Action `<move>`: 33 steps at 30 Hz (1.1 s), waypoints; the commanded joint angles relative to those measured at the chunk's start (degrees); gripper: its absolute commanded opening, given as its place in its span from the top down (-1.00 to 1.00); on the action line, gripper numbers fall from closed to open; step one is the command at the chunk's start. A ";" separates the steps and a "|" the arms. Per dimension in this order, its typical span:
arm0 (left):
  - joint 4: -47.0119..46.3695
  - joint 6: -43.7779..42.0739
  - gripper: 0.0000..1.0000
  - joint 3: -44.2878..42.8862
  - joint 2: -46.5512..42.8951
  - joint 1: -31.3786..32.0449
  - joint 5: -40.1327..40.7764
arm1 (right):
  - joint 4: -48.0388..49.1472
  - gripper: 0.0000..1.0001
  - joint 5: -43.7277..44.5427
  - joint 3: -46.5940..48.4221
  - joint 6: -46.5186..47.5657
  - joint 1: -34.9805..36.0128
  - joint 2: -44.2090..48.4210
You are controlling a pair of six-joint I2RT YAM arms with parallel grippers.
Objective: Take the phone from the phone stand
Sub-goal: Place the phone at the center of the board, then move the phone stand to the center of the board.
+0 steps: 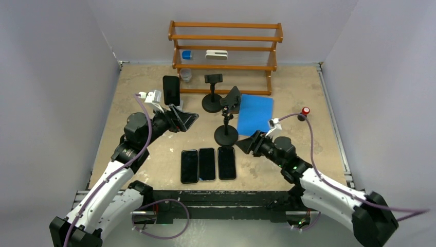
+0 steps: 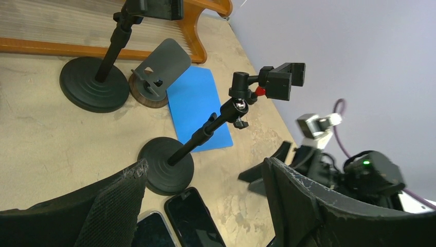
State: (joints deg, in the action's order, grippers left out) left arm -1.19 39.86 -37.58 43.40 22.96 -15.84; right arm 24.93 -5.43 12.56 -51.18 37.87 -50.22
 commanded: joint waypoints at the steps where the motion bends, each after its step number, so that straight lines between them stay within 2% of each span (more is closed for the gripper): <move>1: -2.65 -0.42 -0.58 -0.06 -1.42 0.24 -0.11 | -1.11 -0.23 11.98 4.84 8.49 1.12 7.80; 6: -3.99 -2.18 -0.57 0.69 -2.72 0.24 -0.55 | 7.42 -0.21 21.86 6.61 17.36 5.20 6.28; 12: -5.10 -3.64 -0.57 1.59 -4.88 0.24 -0.44 | 17.72 -0.52 40.53 10.19 28.45 17.21 -4.15; 15: -5.22 -3.73 -0.58 1.61 -5.07 0.24 -0.54 | 23.38 -0.57 42.14 10.37 29.94 17.78 -9.10; 24: -5.05 -3.94 -0.58 1.33 -5.88 0.24 -0.64 | 31.68 -0.56 42.97 16.83 34.13 17.82 -22.01; 33: -5.12 -3.82 -0.58 1.35 -6.74 0.24 -0.74 | 32.42 -0.48 41.60 22.86 37.09 17.71 -29.59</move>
State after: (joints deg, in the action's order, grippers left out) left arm -3.40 36.82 -36.10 37.23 22.96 -15.92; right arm 53.28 35.03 31.66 -17.17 55.55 -77.65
